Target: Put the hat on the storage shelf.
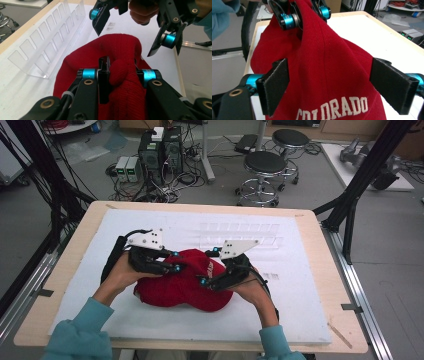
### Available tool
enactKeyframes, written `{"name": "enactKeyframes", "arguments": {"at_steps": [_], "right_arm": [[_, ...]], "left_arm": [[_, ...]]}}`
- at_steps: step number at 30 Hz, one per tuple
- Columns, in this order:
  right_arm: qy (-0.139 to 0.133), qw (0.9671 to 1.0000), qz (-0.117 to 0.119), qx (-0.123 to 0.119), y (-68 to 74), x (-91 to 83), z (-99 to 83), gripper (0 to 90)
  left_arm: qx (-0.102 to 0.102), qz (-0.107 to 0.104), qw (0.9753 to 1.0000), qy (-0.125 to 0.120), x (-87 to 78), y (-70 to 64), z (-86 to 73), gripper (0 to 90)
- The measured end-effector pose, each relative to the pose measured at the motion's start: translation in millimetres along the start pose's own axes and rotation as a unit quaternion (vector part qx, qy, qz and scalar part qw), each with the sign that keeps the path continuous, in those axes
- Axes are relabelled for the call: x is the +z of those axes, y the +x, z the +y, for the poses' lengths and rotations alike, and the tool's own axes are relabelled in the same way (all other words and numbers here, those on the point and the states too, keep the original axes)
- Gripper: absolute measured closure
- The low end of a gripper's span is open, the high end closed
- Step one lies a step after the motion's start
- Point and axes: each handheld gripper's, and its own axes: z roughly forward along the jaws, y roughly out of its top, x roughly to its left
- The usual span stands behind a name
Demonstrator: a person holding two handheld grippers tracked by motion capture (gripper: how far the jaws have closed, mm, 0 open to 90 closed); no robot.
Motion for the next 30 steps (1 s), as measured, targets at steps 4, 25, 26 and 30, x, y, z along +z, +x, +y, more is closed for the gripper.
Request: {"name": "enactKeyframes", "arguments": {"at_steps": [4, 25, 26, 30], "right_arm": [[0.003, 0.9999, 0.007, -0.007, -1.9, 0.9, -0.5, 24.0], [0.036, 0.9980, 0.013, -0.050, 4.9, 1.9, 9.5, 82.5], [0.036, 0.9981, 0.016, -0.047, 5.2, 2.0, 10.1, 83.0], [0.038, 0.9981, 0.015, -0.047, 6.8, 2.5, 12.2, 84.3]], "left_arm": [[0.010, -0.009, 0.9999, 0.000, 3.0, -1.5, 0.9, 74.8], [0.003, -0.009, 0.9998, -0.015, -1.1, 0.2, 1.7, 75.1], [0.001, -0.008, 0.9998, -0.015, -1.6, 0.4, 1.5, 75.0], [0.000, -0.004, 0.9999, -0.016, -3.4, 1.2, 1.2, 73.5]]}}
